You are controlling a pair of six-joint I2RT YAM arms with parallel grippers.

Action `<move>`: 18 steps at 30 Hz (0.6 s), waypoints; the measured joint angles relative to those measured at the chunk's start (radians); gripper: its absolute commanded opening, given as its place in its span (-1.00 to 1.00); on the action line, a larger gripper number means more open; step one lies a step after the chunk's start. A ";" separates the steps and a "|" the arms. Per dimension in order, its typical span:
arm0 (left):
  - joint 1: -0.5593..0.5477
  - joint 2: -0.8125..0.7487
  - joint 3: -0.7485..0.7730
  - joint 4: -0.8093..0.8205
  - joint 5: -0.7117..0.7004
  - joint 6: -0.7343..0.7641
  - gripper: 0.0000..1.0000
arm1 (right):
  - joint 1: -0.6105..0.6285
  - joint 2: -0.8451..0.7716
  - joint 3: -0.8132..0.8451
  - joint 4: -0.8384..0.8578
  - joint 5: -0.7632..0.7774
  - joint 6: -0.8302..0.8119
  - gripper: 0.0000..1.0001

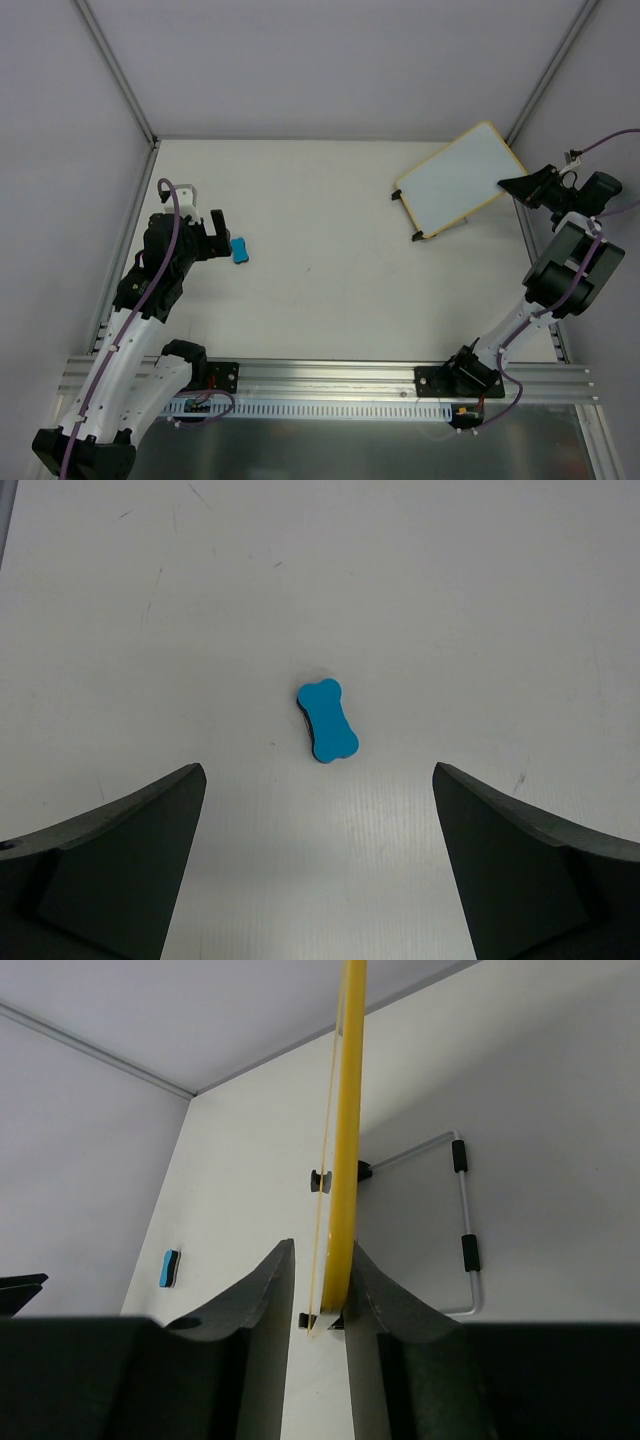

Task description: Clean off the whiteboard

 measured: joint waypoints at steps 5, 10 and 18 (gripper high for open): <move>0.000 0.000 0.000 0.000 0.000 0.000 0.98 | 0.000 0.000 0.000 0.000 -0.001 -0.003 -0.22; 0.000 0.000 0.000 0.000 0.000 0.000 0.97 | 0.000 -0.001 -0.004 0.002 0.000 -0.004 -0.07; 0.000 0.000 0.000 0.000 0.000 0.000 0.97 | -0.007 -0.013 -0.033 0.003 0.014 -0.011 0.22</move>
